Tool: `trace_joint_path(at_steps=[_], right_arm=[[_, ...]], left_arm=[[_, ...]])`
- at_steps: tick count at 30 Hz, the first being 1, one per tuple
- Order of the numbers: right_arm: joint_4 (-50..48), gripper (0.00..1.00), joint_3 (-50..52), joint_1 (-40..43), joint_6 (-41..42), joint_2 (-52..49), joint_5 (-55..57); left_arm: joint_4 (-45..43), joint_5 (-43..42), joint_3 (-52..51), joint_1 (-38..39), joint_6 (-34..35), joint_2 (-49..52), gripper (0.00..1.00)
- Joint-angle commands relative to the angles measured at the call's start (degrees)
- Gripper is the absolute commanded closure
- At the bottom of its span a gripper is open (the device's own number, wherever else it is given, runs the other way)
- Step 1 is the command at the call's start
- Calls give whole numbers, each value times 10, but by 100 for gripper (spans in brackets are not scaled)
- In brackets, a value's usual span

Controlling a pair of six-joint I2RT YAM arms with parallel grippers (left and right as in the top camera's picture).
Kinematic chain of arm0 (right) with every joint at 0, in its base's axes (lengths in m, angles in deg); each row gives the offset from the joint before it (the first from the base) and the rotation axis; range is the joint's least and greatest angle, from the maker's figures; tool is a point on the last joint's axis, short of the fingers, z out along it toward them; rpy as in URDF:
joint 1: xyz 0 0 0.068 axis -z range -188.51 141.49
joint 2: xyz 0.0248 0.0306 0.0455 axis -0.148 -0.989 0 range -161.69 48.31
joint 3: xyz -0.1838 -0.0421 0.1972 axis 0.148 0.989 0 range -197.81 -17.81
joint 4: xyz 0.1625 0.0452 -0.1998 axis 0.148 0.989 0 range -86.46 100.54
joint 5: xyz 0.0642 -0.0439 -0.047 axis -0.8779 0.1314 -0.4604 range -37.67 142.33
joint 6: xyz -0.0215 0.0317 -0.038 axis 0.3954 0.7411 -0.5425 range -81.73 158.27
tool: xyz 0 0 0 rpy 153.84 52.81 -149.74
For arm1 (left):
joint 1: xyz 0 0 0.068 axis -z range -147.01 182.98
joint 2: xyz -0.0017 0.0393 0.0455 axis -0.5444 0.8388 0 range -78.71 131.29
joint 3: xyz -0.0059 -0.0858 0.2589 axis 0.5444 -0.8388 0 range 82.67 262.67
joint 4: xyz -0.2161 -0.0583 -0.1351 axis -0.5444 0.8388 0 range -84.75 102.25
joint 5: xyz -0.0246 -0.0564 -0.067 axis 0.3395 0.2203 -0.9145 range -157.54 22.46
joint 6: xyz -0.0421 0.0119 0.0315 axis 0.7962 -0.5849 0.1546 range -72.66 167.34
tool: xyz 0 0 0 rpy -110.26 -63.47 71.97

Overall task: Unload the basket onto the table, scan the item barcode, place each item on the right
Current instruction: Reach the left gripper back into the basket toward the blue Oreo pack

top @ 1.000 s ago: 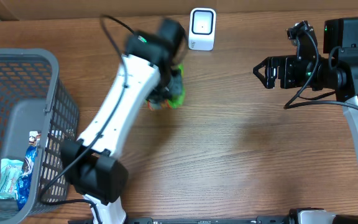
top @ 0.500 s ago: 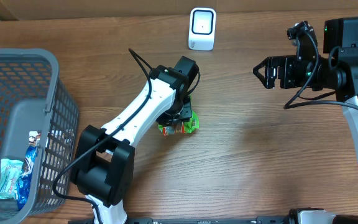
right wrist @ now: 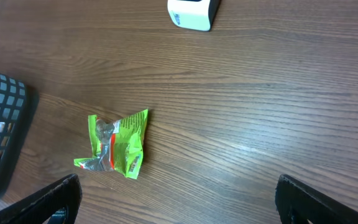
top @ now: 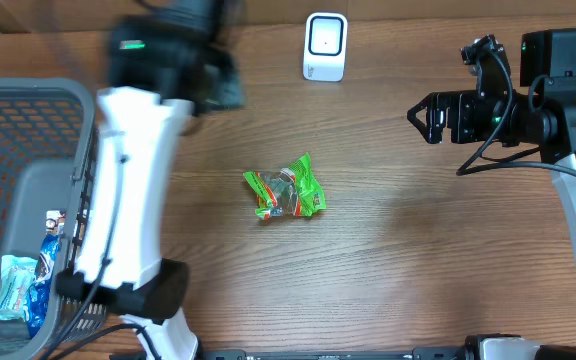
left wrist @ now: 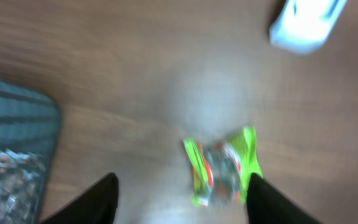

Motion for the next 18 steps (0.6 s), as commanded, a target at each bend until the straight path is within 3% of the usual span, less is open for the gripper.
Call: trace_joint_path(at_steps=[1,7,13,18], right_arm=[[-1,0,-17,-2,2,1,-1],[8,0,-17,-2,2,1,0],[6,0,-17,-2,2,1,-1],[2,0,-17,-2,2,1,-1]], left_arm=[[6,-23,34,-87,-41,-39,41],[6,-23,-9,-232,-60,-115,36],[6,4,-120,-411,-33,-192,36],[-7,3,-223,-536,-14,-195,36]])
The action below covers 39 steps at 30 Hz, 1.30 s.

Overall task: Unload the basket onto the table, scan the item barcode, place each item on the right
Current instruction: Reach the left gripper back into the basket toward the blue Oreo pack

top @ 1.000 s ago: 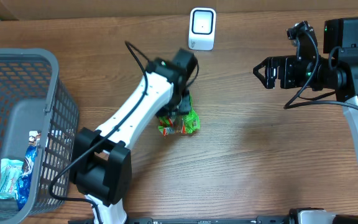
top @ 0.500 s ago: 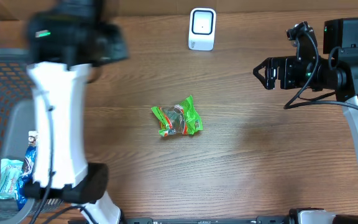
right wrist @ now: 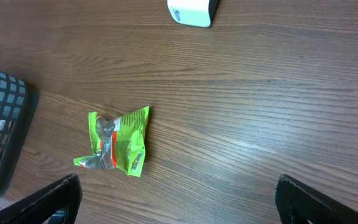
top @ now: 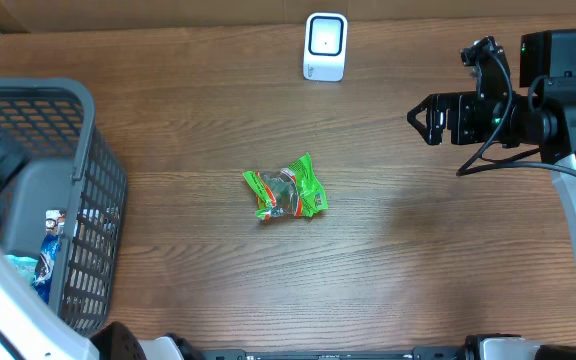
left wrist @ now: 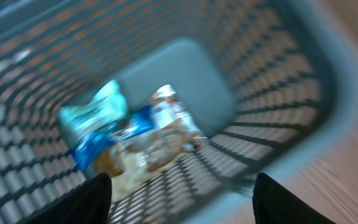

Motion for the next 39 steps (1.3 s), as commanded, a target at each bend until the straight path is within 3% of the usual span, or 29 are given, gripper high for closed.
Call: trace_joint_path(at_steps=[1,7,15,24,30,33,36,37,39], right_arm=[[-6,0,-17,-2,2,1,-1],[-8,0,-17,-2,2,1,-1],[-11,0,-17,-2,2,1,-1],[-11,0,-17,-2,2,1,-1],[-11,0,-17,-2,2,1,0],[-11,0,-17,-2,2,1,0],[-11,0,-17,-2,2,1,0],[-11,0,-17,-2,2,1,0],[-11,0,-17,-2,2,1,0]], left_arm=[[-20,4,-85,-72,18,10,35],[-106,3,-240,-128,17,10,33],[-274,5,-455,-131,12,12,0],[-449,-6,-584,-131,-18,46,0],[-474,-5,-598,-131,-18,98,1],[-471,-5,-598,-131,-18,118,14],[-466,-6,-598,-131,-18,126,52],[-466,-6,-598,-131,-17,126,57],[-465,-6,-596,-131,-17,125,77]])
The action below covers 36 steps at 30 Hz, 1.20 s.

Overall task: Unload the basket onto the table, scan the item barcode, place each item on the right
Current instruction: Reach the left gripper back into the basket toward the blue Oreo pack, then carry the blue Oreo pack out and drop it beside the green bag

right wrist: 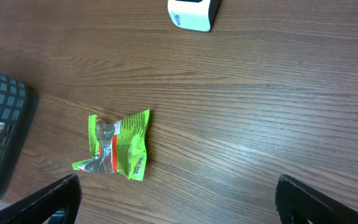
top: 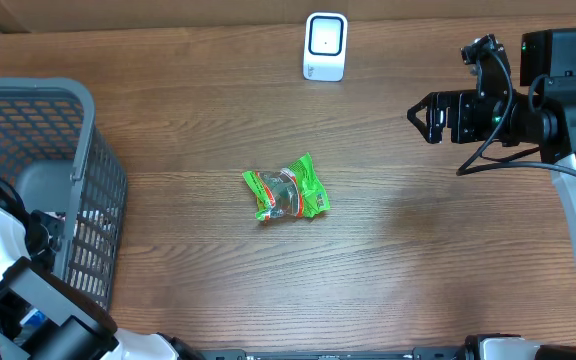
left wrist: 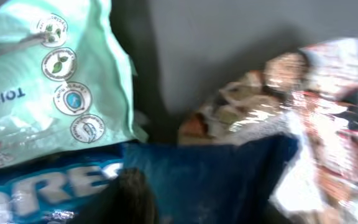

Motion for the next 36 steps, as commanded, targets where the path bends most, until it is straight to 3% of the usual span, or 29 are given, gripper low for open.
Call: trace_joint_path(at_steps=[1,3,12,25,32,35,36], right_arm=[[-3,0,-17,-2,2,1,0],[-4,0,-17,-2,2,1,-1],[-9,0,-17,-2,2,1,-1],[-10,0,-17,-2,2,1,-1],[-12,0,-17,-2,2,1,-1],[-12,0,-17,-2,2,1,-1],[-12,0,-17,-2,2,1,-1]], left_arm=[[8,0,-8,-3,-2,25,82],[18,0,0,-3,-2,25,96],[135,-60,151,-2,-3,25,96],[399,-221,614,13,-73,24,96],[473,-271,809,116,-141,24,96],[472,-271,825,196,-148,13,96],[473,-258,825,261,-148,10,96]])
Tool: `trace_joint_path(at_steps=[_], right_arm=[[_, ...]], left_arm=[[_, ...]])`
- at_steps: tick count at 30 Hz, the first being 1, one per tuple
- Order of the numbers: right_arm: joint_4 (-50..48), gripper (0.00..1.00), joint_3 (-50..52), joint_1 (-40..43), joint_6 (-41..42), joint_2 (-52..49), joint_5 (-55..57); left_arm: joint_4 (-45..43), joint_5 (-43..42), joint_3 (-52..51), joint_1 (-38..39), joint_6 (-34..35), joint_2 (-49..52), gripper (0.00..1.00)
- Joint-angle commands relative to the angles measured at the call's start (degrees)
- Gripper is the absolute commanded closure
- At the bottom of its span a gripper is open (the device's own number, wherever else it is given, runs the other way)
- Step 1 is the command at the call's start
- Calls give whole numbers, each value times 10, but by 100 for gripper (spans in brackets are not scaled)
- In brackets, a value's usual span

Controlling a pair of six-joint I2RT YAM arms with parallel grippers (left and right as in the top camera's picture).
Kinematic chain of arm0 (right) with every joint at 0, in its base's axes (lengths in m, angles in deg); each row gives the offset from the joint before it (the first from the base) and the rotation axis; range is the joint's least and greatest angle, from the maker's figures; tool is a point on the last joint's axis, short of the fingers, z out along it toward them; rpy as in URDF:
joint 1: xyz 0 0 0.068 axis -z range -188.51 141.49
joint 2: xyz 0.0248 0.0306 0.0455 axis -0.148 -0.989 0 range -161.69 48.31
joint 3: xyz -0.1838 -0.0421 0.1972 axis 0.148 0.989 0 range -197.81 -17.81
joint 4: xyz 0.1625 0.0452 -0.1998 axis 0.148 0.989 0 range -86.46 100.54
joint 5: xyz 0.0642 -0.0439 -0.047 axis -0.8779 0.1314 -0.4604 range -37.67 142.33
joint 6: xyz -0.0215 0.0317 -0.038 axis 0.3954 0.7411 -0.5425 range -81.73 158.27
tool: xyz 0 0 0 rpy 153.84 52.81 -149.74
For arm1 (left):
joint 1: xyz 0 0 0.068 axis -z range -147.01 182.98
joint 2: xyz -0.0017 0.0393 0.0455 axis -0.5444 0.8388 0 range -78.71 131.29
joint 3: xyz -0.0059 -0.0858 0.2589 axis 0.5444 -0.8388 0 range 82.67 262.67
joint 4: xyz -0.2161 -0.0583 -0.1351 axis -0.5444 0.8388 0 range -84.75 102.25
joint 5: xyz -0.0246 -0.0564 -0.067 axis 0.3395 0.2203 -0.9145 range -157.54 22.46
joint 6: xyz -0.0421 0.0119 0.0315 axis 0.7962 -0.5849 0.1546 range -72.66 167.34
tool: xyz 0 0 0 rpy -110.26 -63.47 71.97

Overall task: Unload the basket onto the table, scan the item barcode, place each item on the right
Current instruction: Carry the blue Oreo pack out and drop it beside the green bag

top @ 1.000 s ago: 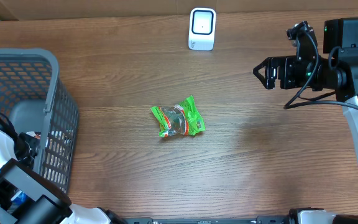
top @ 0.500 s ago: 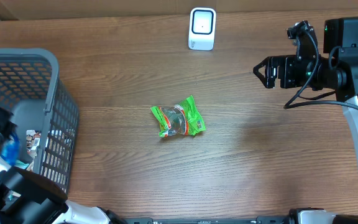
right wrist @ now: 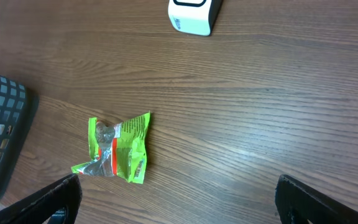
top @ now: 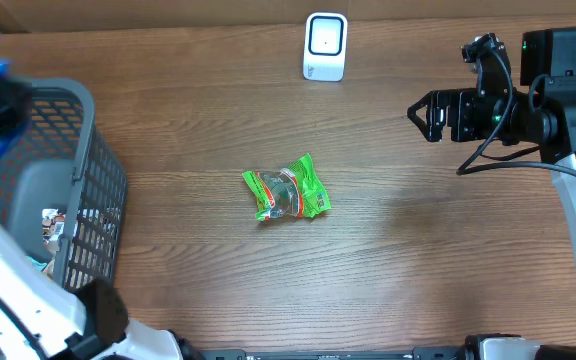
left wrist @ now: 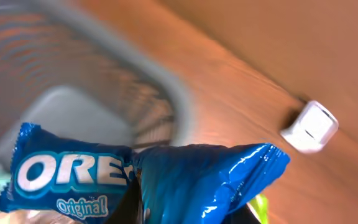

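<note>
A blue Oreo pack (left wrist: 73, 177) hangs in my left gripper (left wrist: 188, 208), which is shut on it above the grey mesh basket (top: 98, 180) at the table's left. In the overhead view that gripper is over the basket's far left corner. The white scanner (top: 325, 45) stands at the table's far edge, and also shows as the scanner (left wrist: 309, 127) in the left wrist view. A crumpled green packet (top: 286, 192) lies mid-table. My right gripper (top: 433, 115) hovers open at the right, away from everything; its fingers (right wrist: 55, 199) frame bare wood.
The basket holds a silvery snack packet (top: 50, 225) and a sliver of a pale green pack (top: 38, 262). In the right wrist view the green packet (right wrist: 114, 149), scanner (right wrist: 194, 15) and basket corner show on the wooden table (top: 418, 250).
My left gripper was down among the packs in the basket, at the blue Oreo pack. Now it is raised above the basket with the Oreo pack in it. The right arm has not moved.
My left gripper was open over the table near the green packet. Then it was above the basket, looking in at the packs. Then it was down on the Oreo pack. Now it holds that pack up over the basket. The green packet stayed mid-table.
</note>
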Motion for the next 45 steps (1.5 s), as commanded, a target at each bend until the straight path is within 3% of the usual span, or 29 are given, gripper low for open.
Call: trace_joint_path(at_steps=[1,9,16,23,29,33,36,37,39,40,45], right_arm=[[-4,0,-17,-2,2,1,-1],[-2,0,-17,-2,2,1,-1],[-3,0,-17,-2,2,1,-1],[-2,0,-15,-2,2,1,-1],[-2,0,-10,-2,2,-3,-1],[-3,0,-10,-2,2,-9,-1],[-3,0,-10,-2,2,-11,-1],[-3,0,-10,-2,2,-11,-1],[-3,0,-10,-2,2,-11,-1],[-4,0,-10,-2,2,-11,-1],[-2,0,-10,-2,2,-11,-1]], left_arm=[[3,4,13,128,-30,-13,96],[3,149,-56,346,52,-12,96],[-23,271,-208,447,191,-2,96],[-163,344,-446,472,344,5,96],[-358,329,-635,472,436,5,96],[-476,285,-715,472,452,5,94],[-528,280,-738,472,444,5,50],[-549,271,-738,472,387,4,31],[-587,239,-733,472,294,4,7],[-597,225,-725,472,257,4,0],[-556,231,-627,466,176,-2,0]])
